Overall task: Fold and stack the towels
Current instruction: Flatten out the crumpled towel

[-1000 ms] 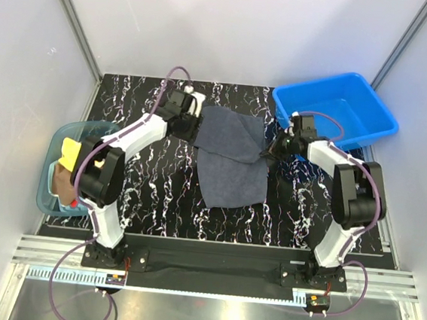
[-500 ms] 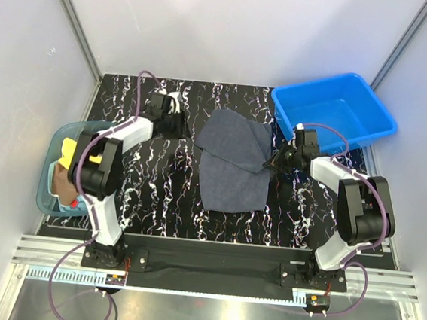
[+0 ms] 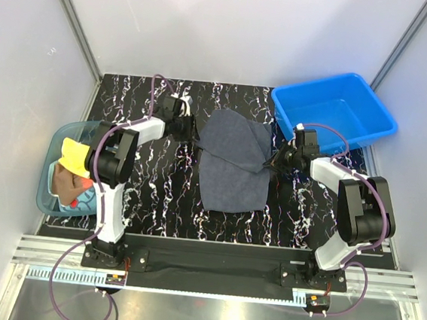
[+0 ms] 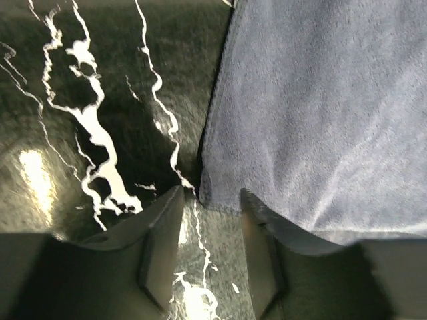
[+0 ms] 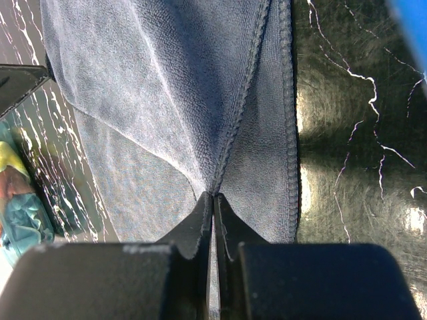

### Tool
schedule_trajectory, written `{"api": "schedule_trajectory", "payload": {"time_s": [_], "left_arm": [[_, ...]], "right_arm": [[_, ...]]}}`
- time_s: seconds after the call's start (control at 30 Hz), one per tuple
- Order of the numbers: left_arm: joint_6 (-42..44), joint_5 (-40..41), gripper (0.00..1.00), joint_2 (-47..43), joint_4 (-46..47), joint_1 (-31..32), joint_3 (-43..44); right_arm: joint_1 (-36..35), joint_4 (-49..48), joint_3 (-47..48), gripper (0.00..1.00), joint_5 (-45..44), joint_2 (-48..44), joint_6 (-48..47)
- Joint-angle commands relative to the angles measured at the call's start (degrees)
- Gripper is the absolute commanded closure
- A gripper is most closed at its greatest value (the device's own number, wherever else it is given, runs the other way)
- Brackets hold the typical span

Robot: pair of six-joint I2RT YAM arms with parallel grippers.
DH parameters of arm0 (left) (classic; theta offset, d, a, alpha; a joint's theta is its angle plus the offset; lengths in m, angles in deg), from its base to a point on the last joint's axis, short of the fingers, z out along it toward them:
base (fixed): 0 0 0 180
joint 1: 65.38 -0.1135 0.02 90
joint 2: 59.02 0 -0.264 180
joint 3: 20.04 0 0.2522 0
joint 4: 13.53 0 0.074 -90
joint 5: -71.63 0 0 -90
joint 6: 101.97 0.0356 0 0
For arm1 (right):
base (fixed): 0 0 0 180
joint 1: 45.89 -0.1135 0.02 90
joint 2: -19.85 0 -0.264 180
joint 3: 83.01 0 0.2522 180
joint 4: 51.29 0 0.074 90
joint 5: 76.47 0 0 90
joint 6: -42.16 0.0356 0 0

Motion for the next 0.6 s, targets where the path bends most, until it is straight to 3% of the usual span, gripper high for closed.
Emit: {"api": "schedule_trajectory", "payload": {"time_s": [0.0,0.4,0.57], "left_arm": [[-0.3,0.8,0.6,1.99,2.08,0.14,2.58],[0.05,3.09,0.64,1.91,-0.3,1.54,0.03],[0.31,3.35,0.65,2.79,-1.62,2.51,0.82]], "right_arm": [[-0.71,1.05,-0.84,0.94,0.32,-1.46,-0.12],[-0.71,0.53,-1.01,0.93,0.58,-1.38,-0.03],[-0.71,1.84,-2.15,0.82,-1.0,-1.72,-0.11]]}}
